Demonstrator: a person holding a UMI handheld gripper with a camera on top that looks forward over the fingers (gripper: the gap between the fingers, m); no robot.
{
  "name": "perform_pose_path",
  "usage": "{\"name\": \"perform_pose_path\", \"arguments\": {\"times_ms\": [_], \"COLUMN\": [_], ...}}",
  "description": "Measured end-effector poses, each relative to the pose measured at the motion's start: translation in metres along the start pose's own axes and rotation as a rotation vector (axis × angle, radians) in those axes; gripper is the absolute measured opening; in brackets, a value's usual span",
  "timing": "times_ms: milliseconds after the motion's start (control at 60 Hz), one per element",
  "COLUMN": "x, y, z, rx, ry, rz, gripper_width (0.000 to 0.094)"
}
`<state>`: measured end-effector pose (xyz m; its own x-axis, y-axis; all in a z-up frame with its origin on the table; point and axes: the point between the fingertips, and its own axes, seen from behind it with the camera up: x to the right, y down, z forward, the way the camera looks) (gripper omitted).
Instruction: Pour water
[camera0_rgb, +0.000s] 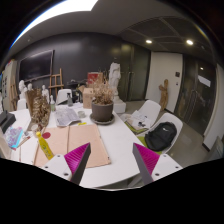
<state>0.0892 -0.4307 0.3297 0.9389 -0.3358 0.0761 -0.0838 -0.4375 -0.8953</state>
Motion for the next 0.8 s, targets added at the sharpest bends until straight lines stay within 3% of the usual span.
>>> {"name": "perform_pose_path", "arguments": {"times_ms": [117, 433, 650, 800], "x": [-0.023, -0.235, -0.354, -0.397], "y": [0.013, 0.097, 0.149, 0.156], "z": [0.002, 0.035, 0.09, 0.156], "rx": [-0.029, -0.092, -0.053, 0.013], "ry": [-0.034, -0.227, -0.348, -0.344], "rz": [-0.028, -0.102, -0.108, -0.054], "gripper_width": [0.0863, 0.0861, 0.086, 0.0864]}}
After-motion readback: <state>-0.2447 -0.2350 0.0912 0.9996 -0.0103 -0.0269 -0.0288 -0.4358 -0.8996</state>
